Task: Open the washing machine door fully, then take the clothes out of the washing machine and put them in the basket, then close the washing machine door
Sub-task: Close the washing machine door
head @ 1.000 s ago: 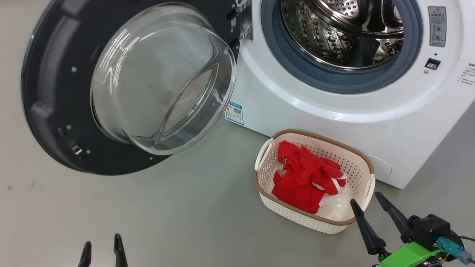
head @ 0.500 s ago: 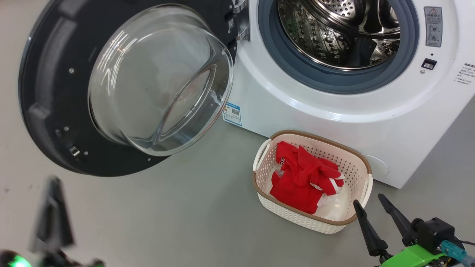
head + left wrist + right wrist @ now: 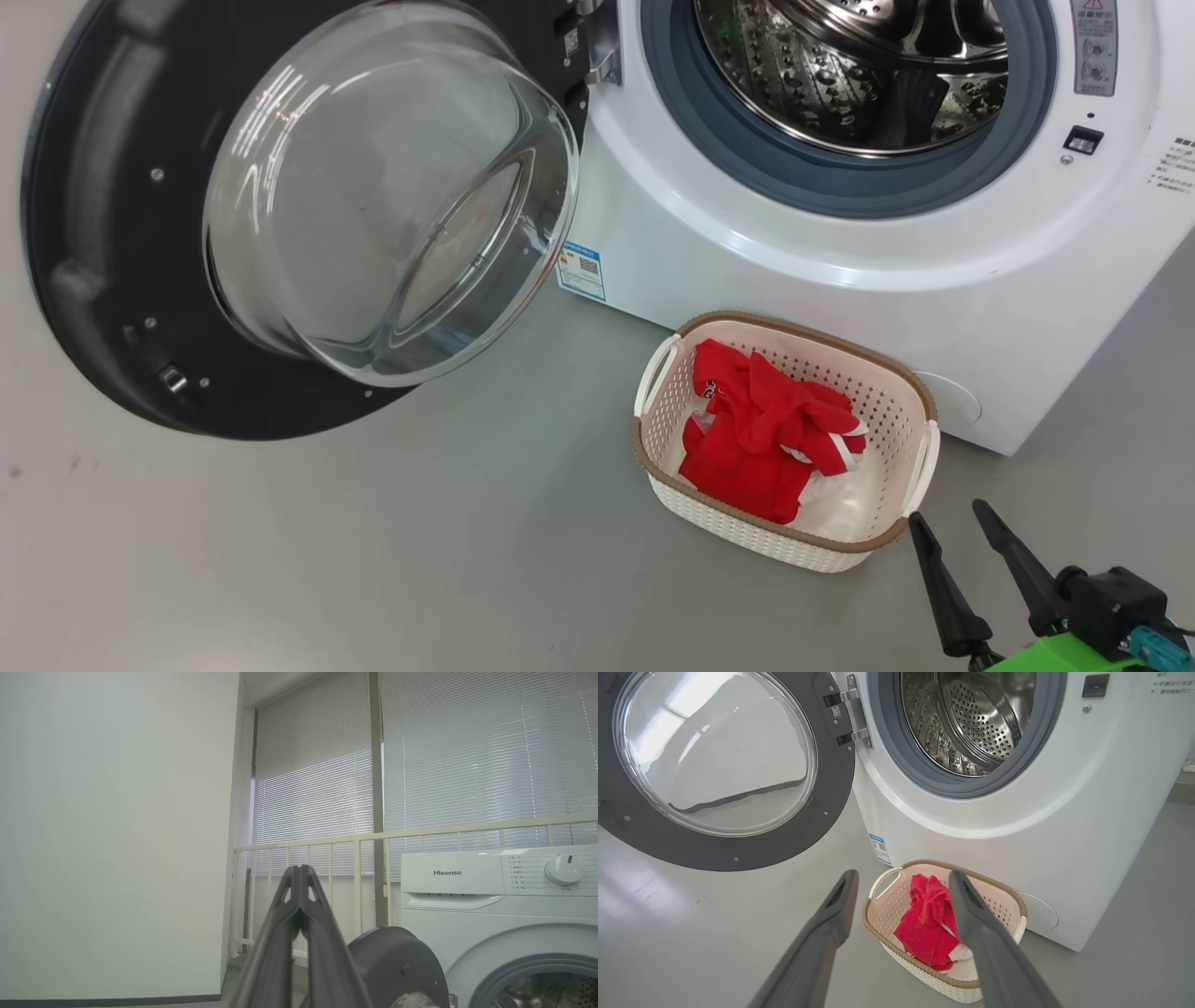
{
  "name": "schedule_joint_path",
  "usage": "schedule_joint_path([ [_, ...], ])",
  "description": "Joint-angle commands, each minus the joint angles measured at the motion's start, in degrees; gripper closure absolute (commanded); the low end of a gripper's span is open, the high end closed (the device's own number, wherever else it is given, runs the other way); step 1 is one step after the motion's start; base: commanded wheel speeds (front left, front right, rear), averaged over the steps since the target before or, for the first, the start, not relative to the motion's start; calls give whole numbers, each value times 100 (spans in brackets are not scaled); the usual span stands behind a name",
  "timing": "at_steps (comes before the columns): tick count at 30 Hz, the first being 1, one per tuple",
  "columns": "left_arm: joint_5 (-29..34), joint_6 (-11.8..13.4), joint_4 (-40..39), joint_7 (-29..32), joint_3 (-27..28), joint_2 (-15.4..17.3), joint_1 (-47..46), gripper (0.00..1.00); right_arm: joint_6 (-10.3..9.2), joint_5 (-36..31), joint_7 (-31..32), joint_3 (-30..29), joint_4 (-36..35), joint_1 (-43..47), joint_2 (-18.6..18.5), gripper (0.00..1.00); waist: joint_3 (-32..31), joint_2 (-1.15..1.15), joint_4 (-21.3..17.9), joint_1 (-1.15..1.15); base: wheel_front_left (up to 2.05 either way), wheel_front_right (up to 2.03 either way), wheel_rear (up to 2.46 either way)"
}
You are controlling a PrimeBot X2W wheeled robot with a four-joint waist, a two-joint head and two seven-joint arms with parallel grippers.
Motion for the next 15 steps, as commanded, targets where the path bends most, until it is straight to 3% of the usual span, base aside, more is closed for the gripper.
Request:
schedule_joint_path([
  [1, -474, -30, 332, -11, 59, 531, -445, 100, 37, -79, -37, 51, -161, 25, -35, 0, 34, 0, -3, 0, 0, 0, 0],
  [5, -1639, -31, 1354, 350, -123, 1094, -1039, 100, 37, -117, -37, 24, -213, 33, -23, 0, 146, 0, -64, 0, 0, 0, 0],
  [10, -3083, -32, 2401, 1357, -445, 1534, -1617, 100, 37, -141, -37, -4, -249, -25, -73, 0, 317, 0, -102, 0, 0, 0, 0],
  [15, -3786, -32, 3032, 2097, -707, 1809, -1868, 100, 37, -154, -37, -6, -274, -95, -132, 0, 472, 0, -146, 0, 0, 0, 0],
])
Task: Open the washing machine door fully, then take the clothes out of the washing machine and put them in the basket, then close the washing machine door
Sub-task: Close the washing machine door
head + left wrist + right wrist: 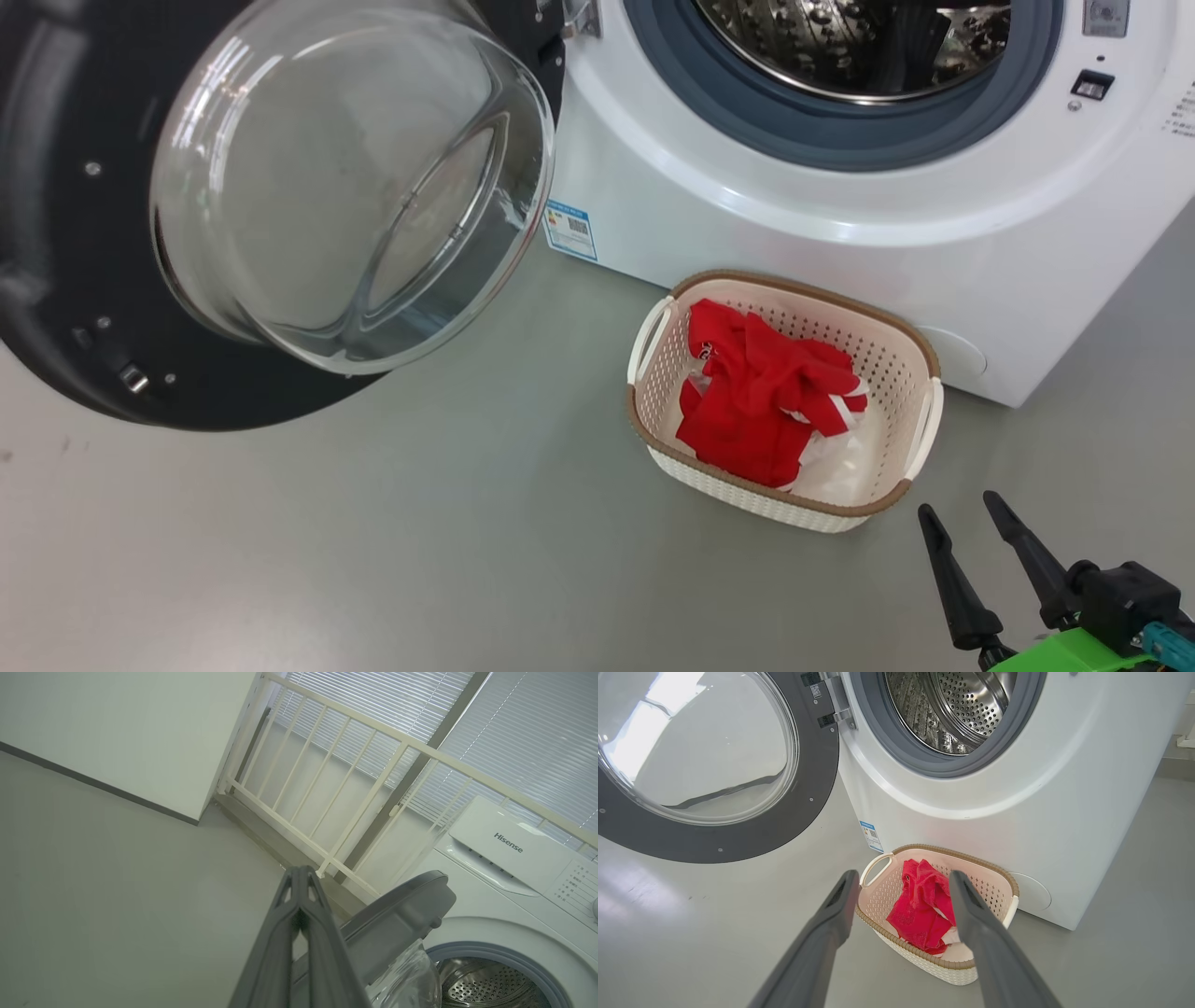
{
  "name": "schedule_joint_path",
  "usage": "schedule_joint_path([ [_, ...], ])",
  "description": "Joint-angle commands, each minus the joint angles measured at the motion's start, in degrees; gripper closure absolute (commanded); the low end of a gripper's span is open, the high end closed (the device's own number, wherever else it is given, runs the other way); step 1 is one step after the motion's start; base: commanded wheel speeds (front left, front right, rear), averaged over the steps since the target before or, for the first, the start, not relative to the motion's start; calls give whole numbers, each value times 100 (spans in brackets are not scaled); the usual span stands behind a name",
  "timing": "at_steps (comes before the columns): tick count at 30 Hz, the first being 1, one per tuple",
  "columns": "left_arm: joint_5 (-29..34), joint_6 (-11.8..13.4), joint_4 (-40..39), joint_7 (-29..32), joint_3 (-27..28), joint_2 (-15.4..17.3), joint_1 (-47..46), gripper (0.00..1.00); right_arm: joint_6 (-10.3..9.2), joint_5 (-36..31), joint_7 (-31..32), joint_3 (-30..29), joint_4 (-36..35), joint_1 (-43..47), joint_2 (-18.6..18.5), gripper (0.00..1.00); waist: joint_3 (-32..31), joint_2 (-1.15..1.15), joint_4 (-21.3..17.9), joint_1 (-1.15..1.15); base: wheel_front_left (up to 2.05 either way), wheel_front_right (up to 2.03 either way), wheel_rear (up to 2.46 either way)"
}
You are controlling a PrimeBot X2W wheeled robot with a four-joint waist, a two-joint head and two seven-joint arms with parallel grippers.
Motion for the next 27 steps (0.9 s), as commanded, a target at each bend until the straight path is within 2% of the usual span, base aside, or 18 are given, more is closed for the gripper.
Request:
schedule_joint_path([
  [1, -104, -32, 8, 135, 111, 474, -203, 100, 37, -85, -37, 95, -154, -187, -110, 0, 112, 0, -48, 0, 0, 0, 0],
  [8, -726, -32, 593, 900, -250, 645, -484, 100, 37, -119, -37, 83, -196, -266, -224, 0, 408, 0, -122, 0, 0, 0, 0],
  [16, -1128, -33, 958, 1287, -390, 676, -595, 100, 37, -148, -37, 83, -262, -440, -355, 0, 768, 0, -203, 0, 0, 0, 0],
  [23, -1359, -33, 961, 1512, -505, 680, -440, 100, 37, -157, -37, 45, -270, -478, -363, 0, 838, 0, -225, 0, 0, 0, 0],
  [27, -1478, -33, 709, 1683, -610, 653, -308, 100, 37, -159, -37, 33, -243, -479, -329, 0, 783, 0, -207, 0, 0, 0, 0],
])
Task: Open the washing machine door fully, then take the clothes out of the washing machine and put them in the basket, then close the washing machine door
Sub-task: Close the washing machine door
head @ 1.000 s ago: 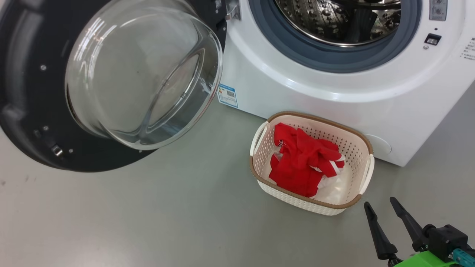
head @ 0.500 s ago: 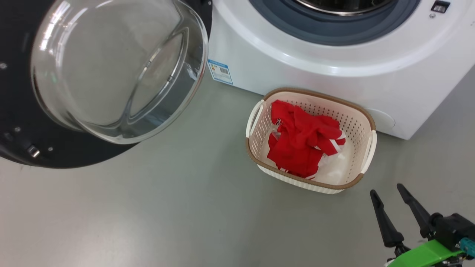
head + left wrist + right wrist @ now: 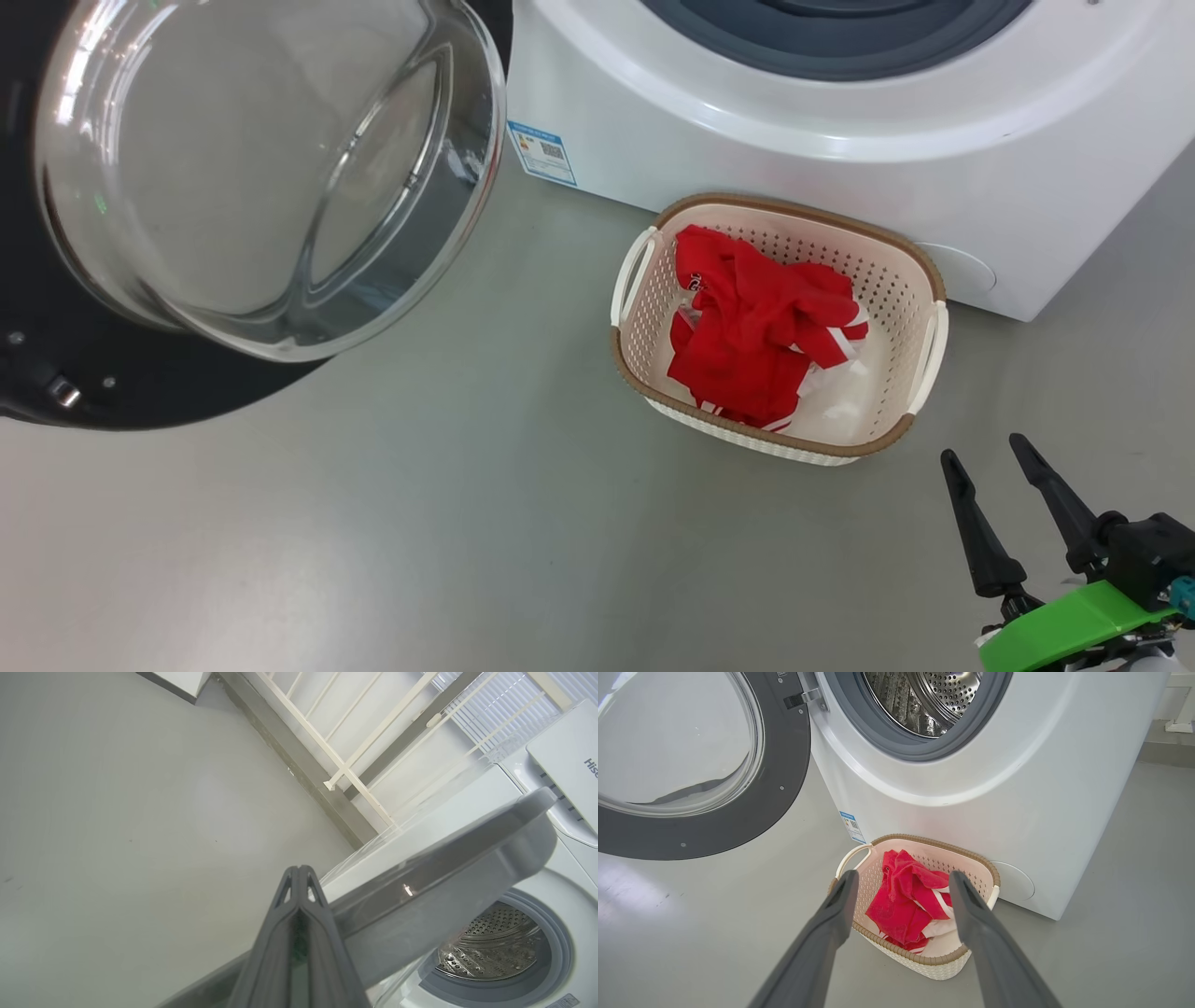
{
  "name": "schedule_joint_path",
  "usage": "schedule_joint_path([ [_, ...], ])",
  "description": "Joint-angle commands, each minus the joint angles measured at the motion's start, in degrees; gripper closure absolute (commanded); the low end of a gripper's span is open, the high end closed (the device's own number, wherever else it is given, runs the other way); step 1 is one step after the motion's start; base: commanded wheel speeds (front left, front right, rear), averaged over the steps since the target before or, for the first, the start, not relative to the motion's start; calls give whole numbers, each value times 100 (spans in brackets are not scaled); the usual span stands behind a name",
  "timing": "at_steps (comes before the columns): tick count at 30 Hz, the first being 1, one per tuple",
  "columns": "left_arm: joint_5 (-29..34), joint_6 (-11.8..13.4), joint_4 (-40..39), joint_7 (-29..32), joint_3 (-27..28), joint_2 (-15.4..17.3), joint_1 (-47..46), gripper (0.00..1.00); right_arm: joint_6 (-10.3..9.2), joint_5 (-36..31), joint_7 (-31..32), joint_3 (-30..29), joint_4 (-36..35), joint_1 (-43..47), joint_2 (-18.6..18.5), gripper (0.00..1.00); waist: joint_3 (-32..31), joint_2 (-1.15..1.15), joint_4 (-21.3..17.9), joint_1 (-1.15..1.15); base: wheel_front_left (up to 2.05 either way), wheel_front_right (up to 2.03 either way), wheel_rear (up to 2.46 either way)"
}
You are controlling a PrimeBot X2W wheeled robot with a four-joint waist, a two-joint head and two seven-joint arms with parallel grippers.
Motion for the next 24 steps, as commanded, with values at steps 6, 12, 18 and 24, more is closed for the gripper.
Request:
schedule_joint_path([
  [6, -162, -39, -778, 411, -186, 346, 322, 100, 37, -41, -37, 125, -71, -71, 30, 0, -217, 0, 43, 0, 0, 0, 0],
  [12, -305, -39, -1333, 662, -391, 454, 672, 100, 37, -25, -37, 153, -34, -25, 125, 0, -435, 0, 49, 0, 0, 0, 0],
  [18, -557, -39, -1859, 800, -418, 538, 949, 100, 37, -7, -37, 163, -17, 13, 166, 0, -552, 0, 41, 0, 0, 0, 0],
  [24, -780, -39, -2519, 955, -473, 641, 1216, 100, 37, -2, -37, 172, -5, 49, 229, 0, -688, 0, -1, 0, 0, 0, 0],
])
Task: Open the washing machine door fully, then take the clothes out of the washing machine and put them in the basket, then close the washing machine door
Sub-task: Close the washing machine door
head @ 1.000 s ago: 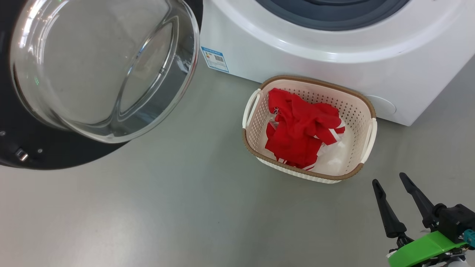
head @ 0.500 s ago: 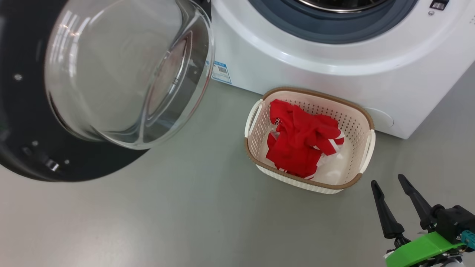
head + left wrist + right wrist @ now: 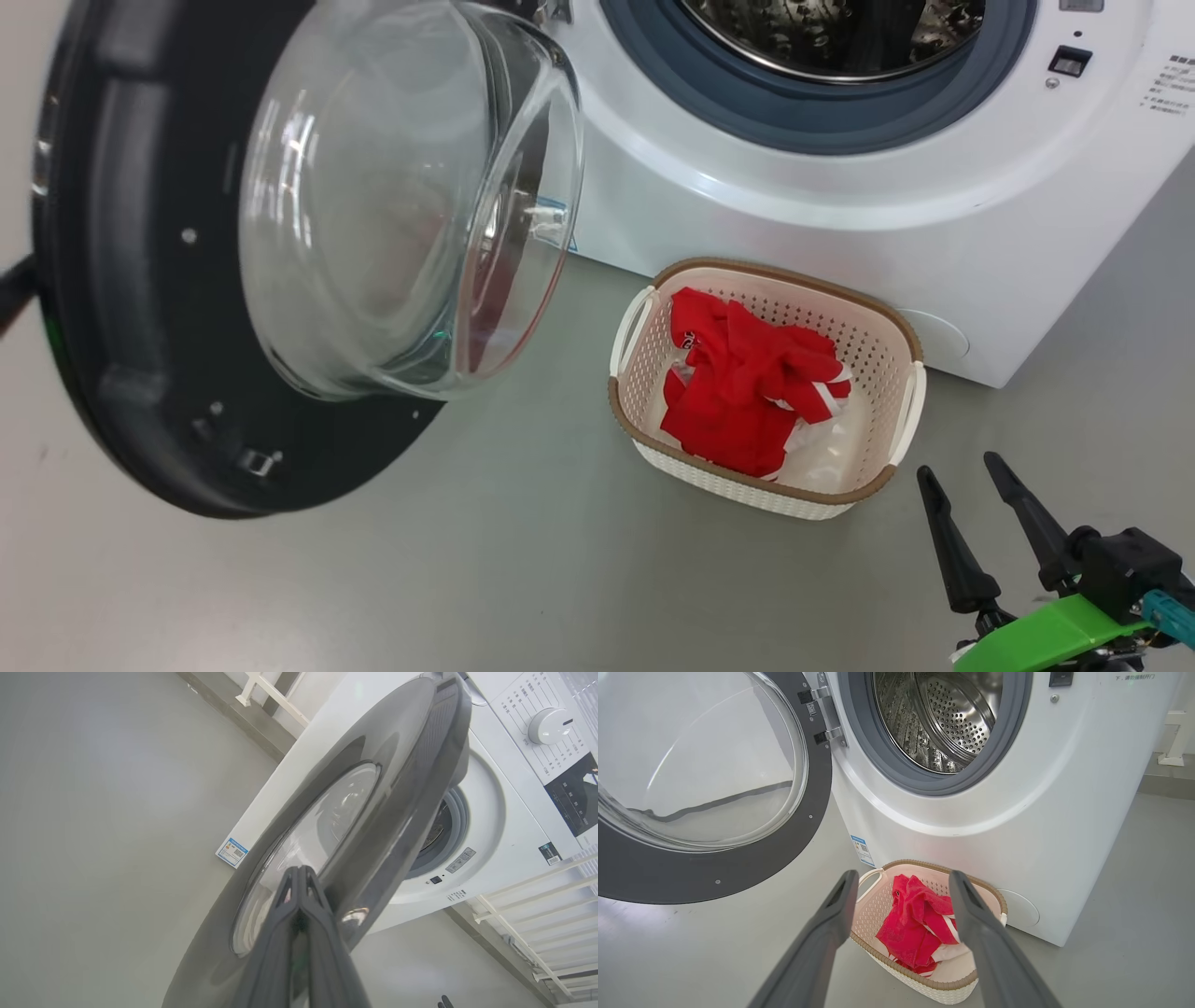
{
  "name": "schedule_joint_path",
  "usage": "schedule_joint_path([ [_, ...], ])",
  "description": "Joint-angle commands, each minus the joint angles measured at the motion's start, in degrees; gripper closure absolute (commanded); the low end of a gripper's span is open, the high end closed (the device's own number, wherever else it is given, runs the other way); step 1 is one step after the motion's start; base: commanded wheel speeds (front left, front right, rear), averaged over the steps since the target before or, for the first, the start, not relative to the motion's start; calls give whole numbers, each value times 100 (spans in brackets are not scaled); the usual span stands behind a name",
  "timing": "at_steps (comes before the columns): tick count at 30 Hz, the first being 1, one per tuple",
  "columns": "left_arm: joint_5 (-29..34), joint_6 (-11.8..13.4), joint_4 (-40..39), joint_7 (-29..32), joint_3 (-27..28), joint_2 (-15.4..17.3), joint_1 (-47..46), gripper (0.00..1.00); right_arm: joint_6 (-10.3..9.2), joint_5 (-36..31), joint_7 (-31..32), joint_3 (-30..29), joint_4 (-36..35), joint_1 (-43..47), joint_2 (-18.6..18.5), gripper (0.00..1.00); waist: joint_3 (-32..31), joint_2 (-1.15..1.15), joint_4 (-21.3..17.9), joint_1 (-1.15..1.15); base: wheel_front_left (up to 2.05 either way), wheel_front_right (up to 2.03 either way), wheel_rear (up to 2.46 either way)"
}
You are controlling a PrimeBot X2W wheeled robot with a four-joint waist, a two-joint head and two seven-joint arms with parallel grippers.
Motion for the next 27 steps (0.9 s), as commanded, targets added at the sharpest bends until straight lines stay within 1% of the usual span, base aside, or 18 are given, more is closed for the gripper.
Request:
schedule_joint_path([
  [1, -45, -41, -229, 71, 191, 388, -60, 100, 36, 0, -37, 130, -106, 5, -40, 0, -38, 0, -28, 0, 0, 0, 0],
  [9, -112, -41, -986, 192, -7, 416, 148, 100, 36, 20, -37, 98, -107, 79, 34, 0, -163, 0, -99, 0, 0, 0, 0],
  [20, 2, -41, -1713, 179, -669, 91, 14, 100, 36, 30, -37, 71, -127, 65, 122, 0, -181, 0, -322, 0, 0, 0, 0],
  [27, 79, -41, -2101, 1, -1003, -113, -174, 100, 36, 19, -37, 28, -157, 10, 148, 0, -82, 0, -498, 0, 0, 0, 0],
])
